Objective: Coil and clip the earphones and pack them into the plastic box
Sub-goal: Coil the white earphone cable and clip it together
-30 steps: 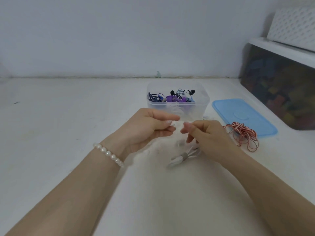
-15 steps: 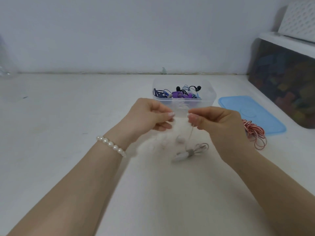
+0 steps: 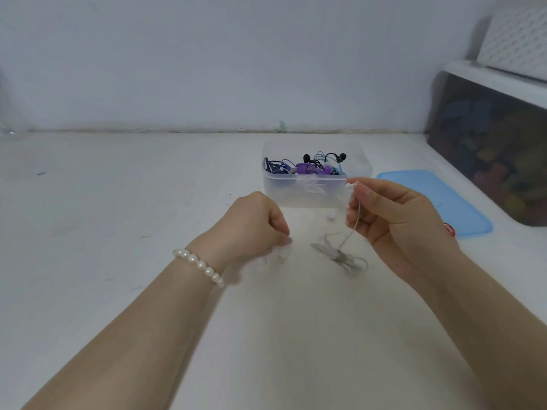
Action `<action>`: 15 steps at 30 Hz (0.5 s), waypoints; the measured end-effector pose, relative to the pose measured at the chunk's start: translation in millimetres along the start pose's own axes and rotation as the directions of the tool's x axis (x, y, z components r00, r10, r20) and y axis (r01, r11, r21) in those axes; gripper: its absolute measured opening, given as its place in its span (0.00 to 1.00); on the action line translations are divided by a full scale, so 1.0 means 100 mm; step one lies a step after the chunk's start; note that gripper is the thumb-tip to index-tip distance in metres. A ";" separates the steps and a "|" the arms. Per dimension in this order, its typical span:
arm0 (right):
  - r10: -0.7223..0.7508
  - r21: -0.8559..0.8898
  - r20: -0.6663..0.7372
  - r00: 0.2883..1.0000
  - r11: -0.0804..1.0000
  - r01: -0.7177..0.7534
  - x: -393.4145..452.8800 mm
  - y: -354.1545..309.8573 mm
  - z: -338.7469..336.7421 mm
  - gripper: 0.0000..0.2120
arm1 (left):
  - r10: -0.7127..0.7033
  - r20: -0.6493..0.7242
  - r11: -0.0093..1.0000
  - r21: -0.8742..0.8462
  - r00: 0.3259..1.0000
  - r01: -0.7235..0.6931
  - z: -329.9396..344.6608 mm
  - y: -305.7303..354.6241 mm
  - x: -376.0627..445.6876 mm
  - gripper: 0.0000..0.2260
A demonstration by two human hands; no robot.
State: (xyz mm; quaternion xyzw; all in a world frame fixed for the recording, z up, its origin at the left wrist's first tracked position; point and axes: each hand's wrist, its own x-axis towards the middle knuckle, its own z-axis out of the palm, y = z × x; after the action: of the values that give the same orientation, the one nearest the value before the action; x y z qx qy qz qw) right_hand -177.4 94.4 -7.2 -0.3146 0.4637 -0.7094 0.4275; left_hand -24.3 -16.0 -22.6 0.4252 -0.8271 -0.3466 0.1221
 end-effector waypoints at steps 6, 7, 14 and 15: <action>-0.058 -0.246 -0.025 0.998 0.968 0.051 -0.02 0.01 -0.01 0.07 | 0.047 -0.014 0.999 0.015 0.999 -0.047 0.00 0.04 -0.03 0.04; -0.067 -0.272 -0.019 0.998 0.960 0.059 -0.02 0.01 0.00 0.06 | 0.067 -0.052 0.998 0.006 0.996 -0.067 0.00 0.05 -0.03 0.04; -0.084 -0.376 0.049 0.995 0.922 0.096 -0.04 0.01 0.03 0.08 | 0.032 -0.030 0.683 -0.729 0.999 -0.044 0.06 0.23 -0.12 0.04; -0.086 -0.380 0.050 0.995 0.920 0.099 -0.04 0.02 0.04 0.08 | 0.032 0.011 0.614 -0.789 0.999 -0.011 0.08 0.25 -0.13 0.03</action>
State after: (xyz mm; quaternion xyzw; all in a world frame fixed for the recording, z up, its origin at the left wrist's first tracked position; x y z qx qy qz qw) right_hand -172.0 96.4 -7.8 -0.4248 0.5707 -0.6198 0.3314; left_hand -35.5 7.9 -10.4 0.3143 -0.5973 -0.6782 0.2907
